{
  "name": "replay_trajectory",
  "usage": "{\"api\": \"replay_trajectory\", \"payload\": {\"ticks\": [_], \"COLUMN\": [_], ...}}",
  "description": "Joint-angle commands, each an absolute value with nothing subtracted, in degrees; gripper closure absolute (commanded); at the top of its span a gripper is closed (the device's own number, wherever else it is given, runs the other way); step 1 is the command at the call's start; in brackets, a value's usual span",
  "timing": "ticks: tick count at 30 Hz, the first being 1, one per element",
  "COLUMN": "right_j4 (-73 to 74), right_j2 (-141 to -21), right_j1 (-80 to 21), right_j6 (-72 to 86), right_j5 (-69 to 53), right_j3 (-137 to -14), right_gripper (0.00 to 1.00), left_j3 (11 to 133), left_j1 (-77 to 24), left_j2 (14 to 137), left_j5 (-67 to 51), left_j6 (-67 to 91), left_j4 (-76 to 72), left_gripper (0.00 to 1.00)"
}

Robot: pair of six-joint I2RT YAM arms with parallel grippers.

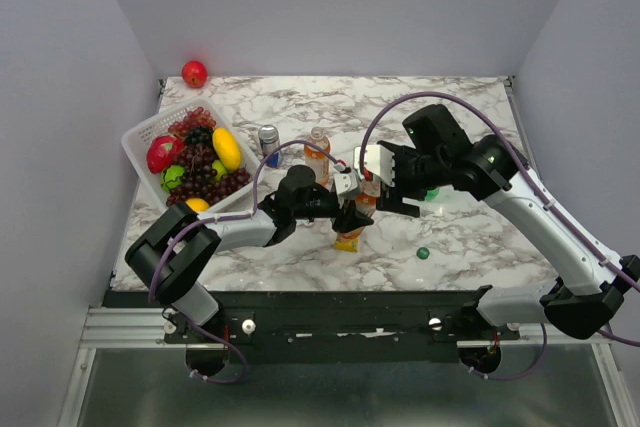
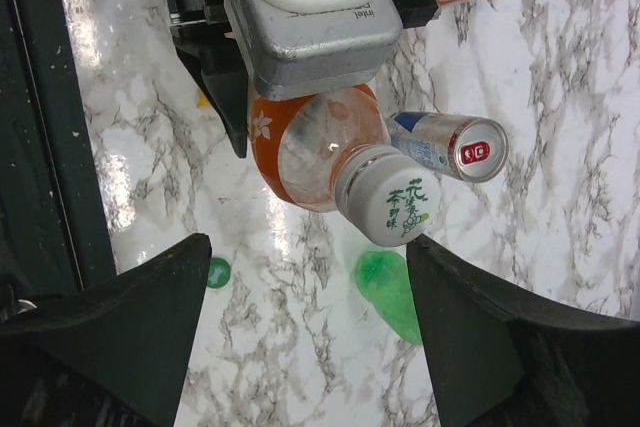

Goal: Screw on the bottle caps

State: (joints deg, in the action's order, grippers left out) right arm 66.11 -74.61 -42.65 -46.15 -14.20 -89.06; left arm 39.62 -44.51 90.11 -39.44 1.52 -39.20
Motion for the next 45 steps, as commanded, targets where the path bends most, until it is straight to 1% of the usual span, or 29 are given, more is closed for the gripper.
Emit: {"api": "replay_trajectory", "payload": {"ticks": [1, 6, 10, 12, 17, 20, 23, 24, 27, 30, 31, 34, 40, 45], "right_j4": [67.5, 67.4, 66.4, 65.9, 66.0, 64.3, 65.3, 66.3, 71.6, 73.6, 75.0, 76.0, 77.7, 78.0], "right_j2": [-75.1, -74.4, -73.7, -73.0, -73.4, -72.8, -74.0, -74.5, -75.9, -74.5, -74.2, -73.4, -74.6, -74.6], "right_j1": [-43.3, -43.2, -43.0, -41.6, -39.4, -39.3, -39.3, -39.3, -39.3, -39.3, -39.3, -39.4, -39.4, -40.2], "right_j6": [-46.9, -46.3, -43.5, -43.4, -44.2, -45.1, -46.0, -46.4, -51.9, -60.0, -65.3, -72.1, -76.7, -79.2], "right_j5": [-15.0, -13.7, -8.3, -7.7, -9.2, -12.7, -16.2, -17.4, -23.7, -26.6, -27.9, -29.9, -32.2, -32.8], "right_j3": [-89.5, -88.6, -86.7, -86.1, -90.2, -93.3, -97.8, -99.2, -101.6, -99.0, -98.4, -96.9, -97.8, -96.0], "right_gripper": [0.14, 0.14, 0.14, 0.14, 0.14, 0.14, 0.19, 0.24, 0.27, 0.25, 0.25, 0.25, 0.27, 0.28], "left_j3": [40.3, 40.0, 39.8, 39.7, 39.6, 39.5, 39.6, 39.6, 39.2, 39.1, 39.3, 39.5, 40.5, 41.3], "left_j1": [-44.4, -44.4, -44.4, -44.4, -44.4, -44.4, -44.4, -44.3, -43.6, -43.1, -42.7, -42.5, -42.5, -42.5], "left_j2": [89.5, 89.2, 89.1, 88.9, 88.4, 88.2, 87.5, 87.2, 85.3, 83.6, 83.2, 82.1, 81.6, 81.6], "left_j5": [-38.7, -38.6, -38.4, -38.5, -39.3, -39.8, -40.7, -41.1, -42.4, -43.3, -43.5, -43.6, -43.7, -43.6], "left_j6": [0.5, 0.6, 1.0, 1.0, 0.4, -1.8, -4.5, -5.4, -10.4, -16.2, -17.3, -20.8, -24.5, -26.1], "left_j4": [-40.0, -39.8, -40.8, -40.7, -38.9, -37.6, -35.3, -33.2, -29.0, -23.7, -22.4, -18.9, -15.6, -14.1], "left_gripper": [1.0, 1.0, 1.0, 1.0, 1.0, 1.0, 1.0, 1.0, 1.0, 1.0, 1.0, 1.0, 1.0, 1.0]}}
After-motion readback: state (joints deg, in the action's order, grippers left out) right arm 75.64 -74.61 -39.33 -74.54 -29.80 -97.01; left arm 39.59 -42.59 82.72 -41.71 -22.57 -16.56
